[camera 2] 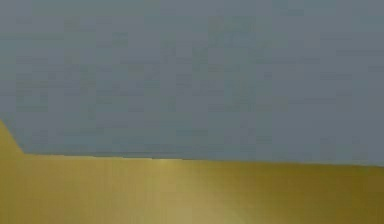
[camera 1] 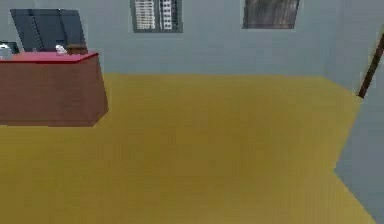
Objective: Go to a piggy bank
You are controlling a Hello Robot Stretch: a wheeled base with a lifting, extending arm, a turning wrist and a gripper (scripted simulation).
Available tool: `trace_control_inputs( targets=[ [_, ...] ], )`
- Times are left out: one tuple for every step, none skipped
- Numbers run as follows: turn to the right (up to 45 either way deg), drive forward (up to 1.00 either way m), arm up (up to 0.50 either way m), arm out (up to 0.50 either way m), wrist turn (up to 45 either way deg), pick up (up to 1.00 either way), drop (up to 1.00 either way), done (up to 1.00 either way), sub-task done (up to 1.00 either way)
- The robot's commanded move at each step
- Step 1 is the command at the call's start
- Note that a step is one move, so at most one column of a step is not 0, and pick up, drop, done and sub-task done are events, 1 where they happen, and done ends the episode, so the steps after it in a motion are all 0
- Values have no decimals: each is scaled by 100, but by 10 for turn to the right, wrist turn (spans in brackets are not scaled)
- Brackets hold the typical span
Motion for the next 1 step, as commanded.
trace_control_inputs(
  targets=[
    [-180, 0, 0, 0, 0, 0, 0, 0, 0]
  ],
)
